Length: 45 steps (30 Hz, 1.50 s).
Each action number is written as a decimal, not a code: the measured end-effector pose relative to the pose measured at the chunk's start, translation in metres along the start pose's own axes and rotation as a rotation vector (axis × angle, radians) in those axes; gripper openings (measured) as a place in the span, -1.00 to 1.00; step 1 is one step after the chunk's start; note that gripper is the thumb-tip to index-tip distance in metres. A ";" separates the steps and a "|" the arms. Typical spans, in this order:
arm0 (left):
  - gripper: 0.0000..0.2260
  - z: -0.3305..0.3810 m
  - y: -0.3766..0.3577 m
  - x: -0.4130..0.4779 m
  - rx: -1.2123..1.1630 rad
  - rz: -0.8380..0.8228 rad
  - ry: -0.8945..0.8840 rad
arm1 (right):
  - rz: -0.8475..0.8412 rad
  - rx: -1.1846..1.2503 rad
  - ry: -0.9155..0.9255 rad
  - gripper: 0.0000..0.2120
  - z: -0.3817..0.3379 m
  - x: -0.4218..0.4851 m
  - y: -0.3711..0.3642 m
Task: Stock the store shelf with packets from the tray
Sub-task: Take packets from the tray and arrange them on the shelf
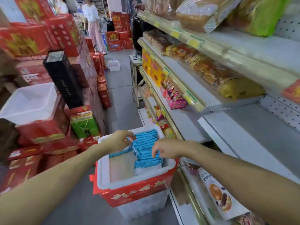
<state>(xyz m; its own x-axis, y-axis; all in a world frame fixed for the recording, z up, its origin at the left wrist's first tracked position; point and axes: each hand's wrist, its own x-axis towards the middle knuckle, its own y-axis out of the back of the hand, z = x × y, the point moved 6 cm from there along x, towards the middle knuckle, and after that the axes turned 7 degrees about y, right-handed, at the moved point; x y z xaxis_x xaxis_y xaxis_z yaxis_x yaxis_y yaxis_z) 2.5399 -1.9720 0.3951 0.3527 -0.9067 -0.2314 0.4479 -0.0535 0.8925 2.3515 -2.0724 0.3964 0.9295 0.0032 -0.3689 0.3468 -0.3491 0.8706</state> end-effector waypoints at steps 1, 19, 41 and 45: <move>-0.68 -0.006 -0.009 -0.001 0.004 -0.003 0.020 | -0.006 0.028 0.012 -0.64 -0.001 0.010 -0.010; -0.73 -0.078 -0.030 -0.007 -0.082 -0.046 0.132 | -0.116 0.080 0.146 -0.70 -0.014 0.066 -0.043; -0.71 -0.094 -0.046 -0.018 -0.157 -0.098 0.160 | -0.366 -0.034 0.115 -0.51 -0.017 0.073 -0.073; -0.73 -0.089 -0.048 -0.019 -0.161 -0.106 0.141 | -0.345 -0.076 0.129 -0.42 -0.020 0.076 -0.075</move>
<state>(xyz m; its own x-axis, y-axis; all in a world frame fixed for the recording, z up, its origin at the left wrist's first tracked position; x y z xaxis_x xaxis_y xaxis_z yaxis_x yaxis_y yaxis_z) 2.5846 -1.9153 0.3223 0.4029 -0.8316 -0.3824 0.6096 -0.0679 0.7898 2.3985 -2.0274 0.3099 0.7626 0.2287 -0.6051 0.6465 -0.2363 0.7254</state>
